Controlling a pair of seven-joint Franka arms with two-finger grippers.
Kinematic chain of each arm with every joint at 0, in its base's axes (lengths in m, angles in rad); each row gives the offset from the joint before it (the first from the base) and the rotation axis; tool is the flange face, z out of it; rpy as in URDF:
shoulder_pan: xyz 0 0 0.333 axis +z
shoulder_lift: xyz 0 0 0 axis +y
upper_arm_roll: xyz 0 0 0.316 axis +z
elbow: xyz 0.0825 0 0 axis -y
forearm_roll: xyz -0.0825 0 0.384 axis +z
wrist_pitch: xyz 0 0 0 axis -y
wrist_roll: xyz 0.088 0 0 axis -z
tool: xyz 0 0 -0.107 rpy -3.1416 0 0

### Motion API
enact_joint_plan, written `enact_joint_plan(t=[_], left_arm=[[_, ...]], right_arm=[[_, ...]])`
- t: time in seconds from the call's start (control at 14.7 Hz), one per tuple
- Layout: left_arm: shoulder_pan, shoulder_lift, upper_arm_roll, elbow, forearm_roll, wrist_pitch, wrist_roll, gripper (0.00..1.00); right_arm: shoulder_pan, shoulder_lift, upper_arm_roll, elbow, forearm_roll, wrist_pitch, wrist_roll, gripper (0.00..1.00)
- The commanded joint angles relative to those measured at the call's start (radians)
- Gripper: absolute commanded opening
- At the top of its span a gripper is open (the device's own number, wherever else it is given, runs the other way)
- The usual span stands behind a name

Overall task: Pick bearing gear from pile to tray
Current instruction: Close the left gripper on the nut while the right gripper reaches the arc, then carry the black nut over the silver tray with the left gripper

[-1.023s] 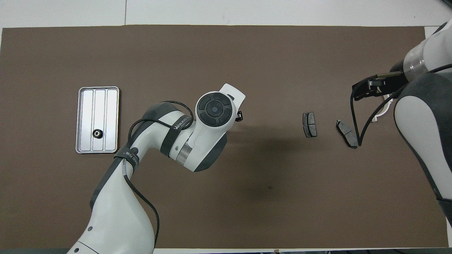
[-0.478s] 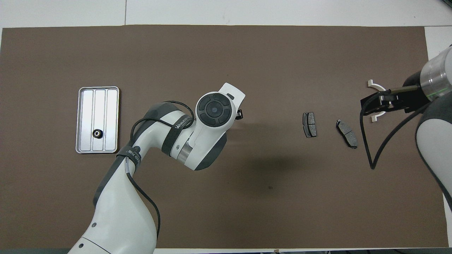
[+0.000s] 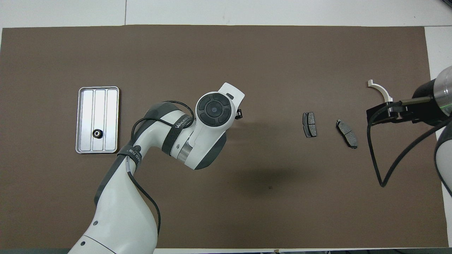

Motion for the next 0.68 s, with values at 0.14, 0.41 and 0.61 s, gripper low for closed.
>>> enact_joint_plan(t=[0.14,0.41,0.61], left_arm=[[-0.002,0.002,0.004,-0.036,0.023,0.049,-0.017,0.76],[-0.002,-0.001,0.004,-0.077,0.024,0.090,-0.017,0.76],[-0.002,-0.003,0.004,-0.079,0.024,0.095,-0.017,0.76]], right_arm=[[0.065,-0.017,-0.106,-0.061,0.018,0.055,-0.032,1.00],[-0.008,-0.017,-0.033,-0.072,0.018,0.077,-0.064,1.00],[-0.024,-0.017,-0.016,-0.073,0.018,0.074,-0.063,1.00]])
